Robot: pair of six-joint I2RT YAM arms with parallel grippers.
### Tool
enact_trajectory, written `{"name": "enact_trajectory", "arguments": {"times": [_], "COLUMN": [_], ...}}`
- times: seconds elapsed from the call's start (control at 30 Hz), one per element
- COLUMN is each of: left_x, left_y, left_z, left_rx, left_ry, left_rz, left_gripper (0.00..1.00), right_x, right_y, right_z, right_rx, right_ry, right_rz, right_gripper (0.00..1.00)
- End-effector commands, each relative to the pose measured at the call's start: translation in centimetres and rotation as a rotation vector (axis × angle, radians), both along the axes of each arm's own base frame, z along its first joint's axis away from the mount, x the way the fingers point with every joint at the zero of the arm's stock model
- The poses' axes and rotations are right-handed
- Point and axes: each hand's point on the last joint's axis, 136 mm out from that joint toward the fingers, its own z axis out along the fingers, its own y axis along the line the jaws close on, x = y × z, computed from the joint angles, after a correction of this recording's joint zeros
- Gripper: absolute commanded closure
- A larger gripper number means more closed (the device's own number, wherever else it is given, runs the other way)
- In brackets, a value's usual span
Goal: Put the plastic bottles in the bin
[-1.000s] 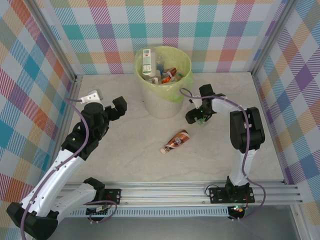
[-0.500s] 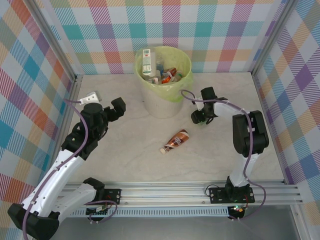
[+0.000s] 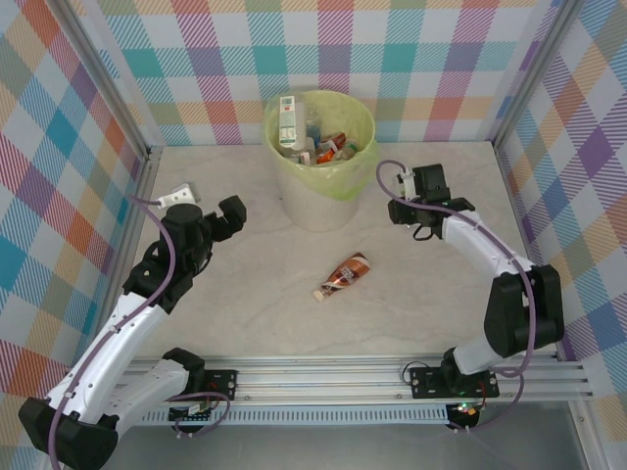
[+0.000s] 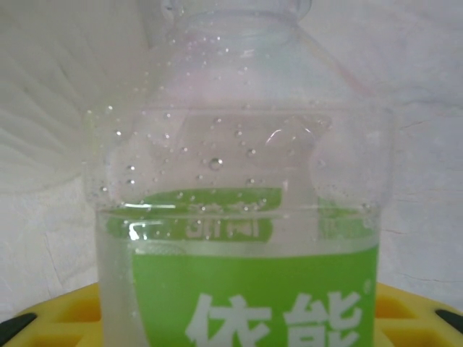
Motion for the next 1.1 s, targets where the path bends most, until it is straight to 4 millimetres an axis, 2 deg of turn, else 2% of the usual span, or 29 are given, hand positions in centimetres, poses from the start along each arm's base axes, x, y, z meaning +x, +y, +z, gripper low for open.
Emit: {"name": "enact_trajectory", "arguments": {"times": [0.0,0.07,0.2,0.37,0.5,0.67,0.8,0.87,0.97,1.07], "left_x": [0.2,0.3,0.6,0.6,0.5,0.3,-0.1,-0.3,-0.5,-0.5], "left_y": [0.5,0.4,0.2,0.0,0.1,0.2,0.3,0.5,0.1,-2.1], "left_z": [-0.5,-0.6,-0.7,-0.9,-1.2,-1.8,-2.2,-2.4,-3.1,-4.1], "left_rx": [0.005,0.000,-0.019,-0.032,-0.026,-0.029,-0.026,-0.026,-0.033,-0.058], "left_ry": [-0.004,-0.010,-0.038,-0.060,-0.061,-0.056,-0.048,-0.043,-0.018,0.024], "left_rz": [0.011,0.011,0.003,-0.009,-0.005,-0.004,-0.007,-0.006,-0.024,-0.140], "left_gripper": [0.00,0.00,0.00,0.00,0.00,0.00,0.00,0.00,0.00,0.00], "right_x": [0.4,0.1,-0.8,-1.4,-2.3,-2.7,-1.7,-0.7,2.2,5.8], "right_y": [-0.6,-0.6,1.4,2.7,5.5,9.8,12.6,13.8,14.3,13.9], "right_z": [3.8,6.1,10.2,14.9,19.4,23.1,25.0,25.2,24.6,23.1], "right_rx": [0.067,0.114,0.239,0.358,0.496,0.564,0.619,0.605,0.552,0.481], "right_ry": [-0.127,-0.181,-0.246,-0.333,-0.368,-0.353,-0.331,-0.335,-0.339,-0.340], "right_rz": [-0.100,-0.114,-0.030,0.017,0.135,0.254,0.292,0.304,0.231,0.107], "right_gripper": [0.49,0.49,0.49,0.49,0.49,0.49,0.49,0.48,0.48,0.46]}}
